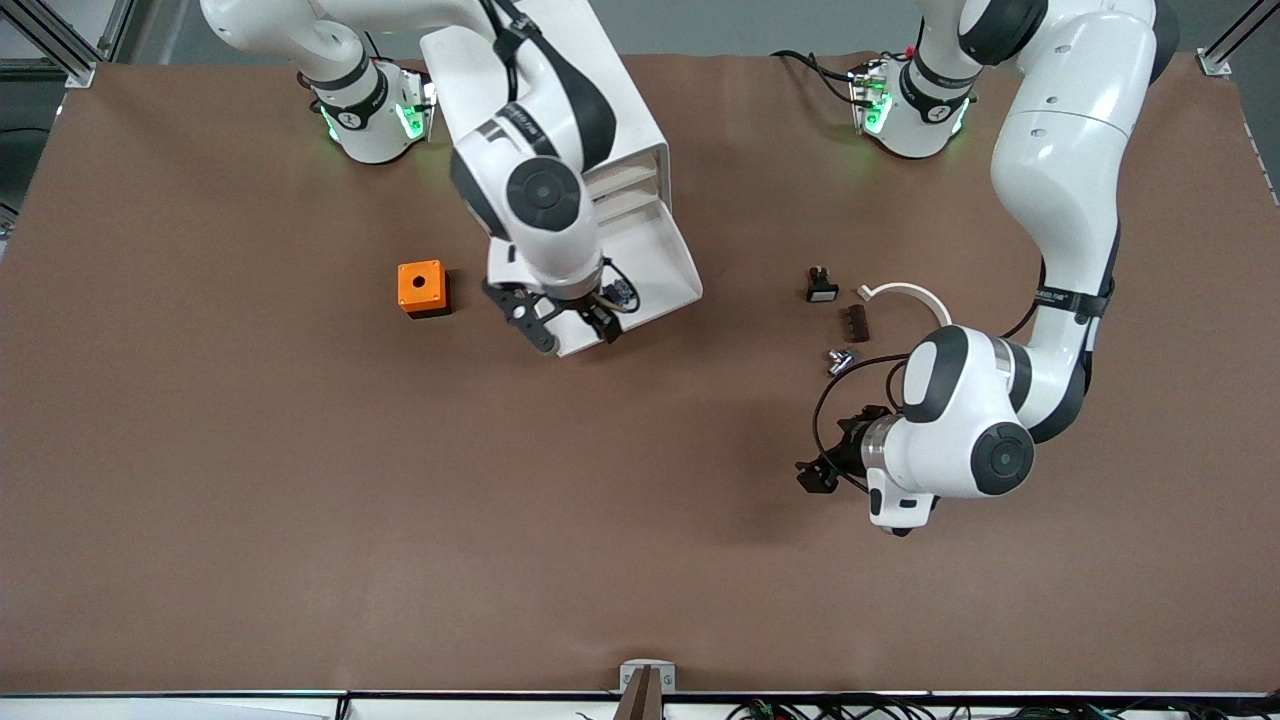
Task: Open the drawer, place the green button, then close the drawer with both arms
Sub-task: 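Lower the green button into the open drawer and open the right gripper, then retract the right gripper away from the drawer toward its rest pose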
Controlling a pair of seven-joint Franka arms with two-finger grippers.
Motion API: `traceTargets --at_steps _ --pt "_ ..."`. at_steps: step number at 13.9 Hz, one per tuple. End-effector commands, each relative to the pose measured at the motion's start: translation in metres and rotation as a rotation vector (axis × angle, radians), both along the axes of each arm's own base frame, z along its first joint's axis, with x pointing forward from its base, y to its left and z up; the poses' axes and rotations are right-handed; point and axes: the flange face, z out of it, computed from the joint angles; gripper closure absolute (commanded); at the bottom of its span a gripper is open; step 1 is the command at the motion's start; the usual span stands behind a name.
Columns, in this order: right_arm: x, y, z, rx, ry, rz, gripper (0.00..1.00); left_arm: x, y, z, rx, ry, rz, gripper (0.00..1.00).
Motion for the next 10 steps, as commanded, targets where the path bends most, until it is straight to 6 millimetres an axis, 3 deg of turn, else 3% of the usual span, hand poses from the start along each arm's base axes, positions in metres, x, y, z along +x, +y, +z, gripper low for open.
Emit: traceTargets --at_steps 1,6,10 --pt "0.031 -0.06 0.042 0.022 0.07 0.135 0.0 0.001 -0.001 0.01 0.008 -0.04 -0.016 0.01" --pt "0.069 -0.203 0.106 0.079 0.128 0.362 0.0 0.008 -0.011 0.014 -0.007 -0.116 0.01 0.01" --pt "0.081 -0.297 0.131 0.07 0.138 0.519 0.0 0.0 -0.034 0.012 -0.005 -0.125 -0.014 0.01"
